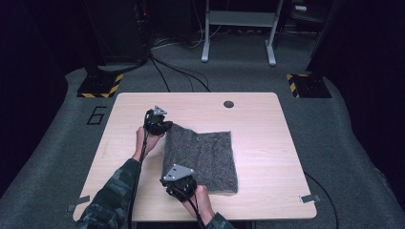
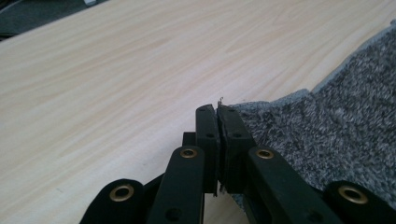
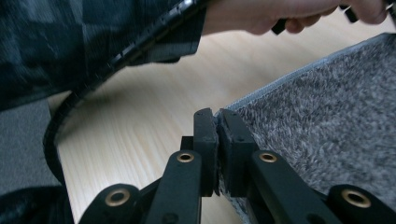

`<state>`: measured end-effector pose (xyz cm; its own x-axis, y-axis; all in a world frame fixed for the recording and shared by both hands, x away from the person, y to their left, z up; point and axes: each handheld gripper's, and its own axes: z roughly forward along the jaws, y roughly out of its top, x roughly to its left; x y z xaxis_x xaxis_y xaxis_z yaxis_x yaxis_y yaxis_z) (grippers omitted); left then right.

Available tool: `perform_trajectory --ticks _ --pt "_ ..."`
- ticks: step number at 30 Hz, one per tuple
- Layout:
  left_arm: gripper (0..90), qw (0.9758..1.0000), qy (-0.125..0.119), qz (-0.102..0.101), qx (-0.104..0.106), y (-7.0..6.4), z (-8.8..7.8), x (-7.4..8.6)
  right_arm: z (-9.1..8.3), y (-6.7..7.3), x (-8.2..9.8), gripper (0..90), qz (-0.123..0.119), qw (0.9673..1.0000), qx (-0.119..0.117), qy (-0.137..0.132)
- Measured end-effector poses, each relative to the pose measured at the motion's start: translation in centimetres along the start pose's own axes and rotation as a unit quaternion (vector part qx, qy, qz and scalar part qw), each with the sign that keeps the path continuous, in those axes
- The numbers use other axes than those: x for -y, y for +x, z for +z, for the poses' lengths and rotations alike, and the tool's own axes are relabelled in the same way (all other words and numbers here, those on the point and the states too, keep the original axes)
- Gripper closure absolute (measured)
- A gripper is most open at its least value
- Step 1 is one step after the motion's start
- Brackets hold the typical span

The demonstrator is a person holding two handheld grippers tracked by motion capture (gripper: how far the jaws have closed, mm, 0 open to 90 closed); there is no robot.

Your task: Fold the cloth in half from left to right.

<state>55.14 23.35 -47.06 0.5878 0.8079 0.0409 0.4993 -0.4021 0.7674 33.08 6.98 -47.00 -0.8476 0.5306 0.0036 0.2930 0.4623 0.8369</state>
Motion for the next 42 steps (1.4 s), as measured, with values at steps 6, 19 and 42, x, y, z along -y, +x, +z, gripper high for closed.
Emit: perform_trajectory --ticks 6,19,42 --pt "87.6 0.9994 0.003 0.025 -0.022 0.1 -1.4 -1.0 -0.8 0.1 -1.1 86.2 -0.012 0.9997 0.002 -0.019" --pt "87.4 0.9983 0.000 0.029 -0.050 0.9 -3.5 -3.7 -1.4 0.4 -3.5 86.3 -0.024 0.9986 0.003 -0.048" --pt "86.8 0.9973 0.022 0.065 -0.026 -3.0 -0.5 -6.9 -4.5 -1.4 -0.1 85.9 0.005 0.9983 0.044 -0.039"
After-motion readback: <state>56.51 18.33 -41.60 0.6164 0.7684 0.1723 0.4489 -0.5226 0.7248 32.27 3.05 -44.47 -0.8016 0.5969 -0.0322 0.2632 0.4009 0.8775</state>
